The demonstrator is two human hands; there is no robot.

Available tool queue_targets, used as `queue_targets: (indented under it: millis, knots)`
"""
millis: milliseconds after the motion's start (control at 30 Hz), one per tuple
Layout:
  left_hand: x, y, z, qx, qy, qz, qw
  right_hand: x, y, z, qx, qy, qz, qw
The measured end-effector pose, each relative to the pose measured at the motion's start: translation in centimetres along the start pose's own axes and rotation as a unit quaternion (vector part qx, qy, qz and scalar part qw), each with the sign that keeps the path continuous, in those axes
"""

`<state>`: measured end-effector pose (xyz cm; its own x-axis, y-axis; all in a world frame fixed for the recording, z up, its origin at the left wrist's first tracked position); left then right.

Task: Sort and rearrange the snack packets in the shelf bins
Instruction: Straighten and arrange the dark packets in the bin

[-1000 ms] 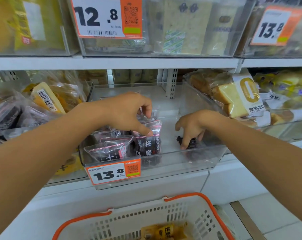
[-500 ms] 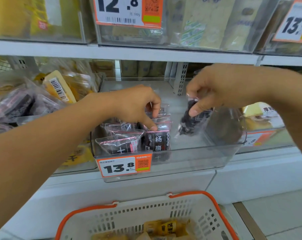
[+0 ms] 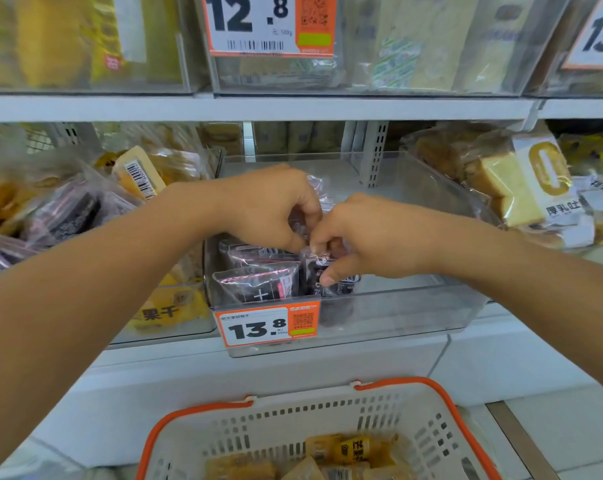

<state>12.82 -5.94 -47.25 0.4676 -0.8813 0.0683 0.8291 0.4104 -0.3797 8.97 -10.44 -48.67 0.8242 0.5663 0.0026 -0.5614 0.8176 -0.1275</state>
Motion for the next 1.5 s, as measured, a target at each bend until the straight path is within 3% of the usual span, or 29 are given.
queue_targets:
  millis: [200, 567, 667, 733, 800, 867, 900, 1000, 1133, 1300, 1400, 1500]
  knots:
    - [-0.7, -0.7, -0.8, -0.032, 0.045, 0.046, 0.997, 0.8, 0.7, -0.4, 0.002, 0.035, 0.005, 0.999]
    - [-1.2, -1.4, -1.1, -0.056, 0.012, 0.059, 0.997, 0.3, -0.3, -1.4, 0.021, 0.058, -0.013, 0.998]
    - [-4.1, -2.3, 0.9, -0.058, -0.080, 0.038, 0.994, -0.3, -0.3, 1.9, -0.033, 0.022, -0.022, 0.999]
    - [-8.2, -2.6, 3.8, -0.101, -0.180, 0.041, 0.977, -0.9, 0.8, 6.1, -0.031, -0.076, -0.025, 0.996]
    - [-13.6, -1.7, 7.2, -0.132, -0.318, 0.067, 0.936, -1.4, 3.3, 9.2, 0.067, -0.178, -0.018, 0.982]
    - [-19.2, 0.5, 9.3, -0.056, -0.425, 0.139, 0.893, -0.2, 6.5, 9.5, 0.118, -0.217, -0.023, 0.969]
    - [-21.3, 1.9, 9.2, 0.007, -0.426, 0.202, 0.882, 1.0, 7.9, 8.9, 0.107, -0.218, -0.031, 0.969]
    - [-23.9, 5.4, 6.1, 0.123, -0.300, 0.336, 0.884, 5.3, 10.3, 6.0, 0.087, -0.193, -0.060, 0.975]
    - [-24.4, 5.3, 5.5, 0.137, -0.334, 0.300, 0.883, 9.5, 10.5, 4.3, 0.056, -0.161, -0.099, 0.980]
    - [-26.2, 6.7, 6.6, 0.056, -0.334, 0.282, 0.898, 9.1, 10.7, 4.4, 0.096, -0.208, -0.102, 0.968]
    - [-26.9, 6.7, 6.9, 0.063, -0.334, 0.289, 0.895, 8.8, 10.9, 4.2, 0.034, -0.214, -0.089, 0.972]
    - [-25.8, 4.4, 7.1, 0.105, -0.352, 0.223, 0.903, 8.4, 10.0, 4.6, 0.047, -0.231, -0.110, 0.966]
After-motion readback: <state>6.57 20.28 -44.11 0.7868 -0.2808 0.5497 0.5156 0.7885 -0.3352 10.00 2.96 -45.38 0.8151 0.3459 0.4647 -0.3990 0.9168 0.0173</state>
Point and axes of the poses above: each hand's wrist, its own x-axis towards the middle knuckle, its own z-axis out of the back of the hand, y = z × x, the point moved 9 cm from there along x, towards the middle knuckle, and after that the axes turned 10 degrees about -x, right-handed, at the moved point
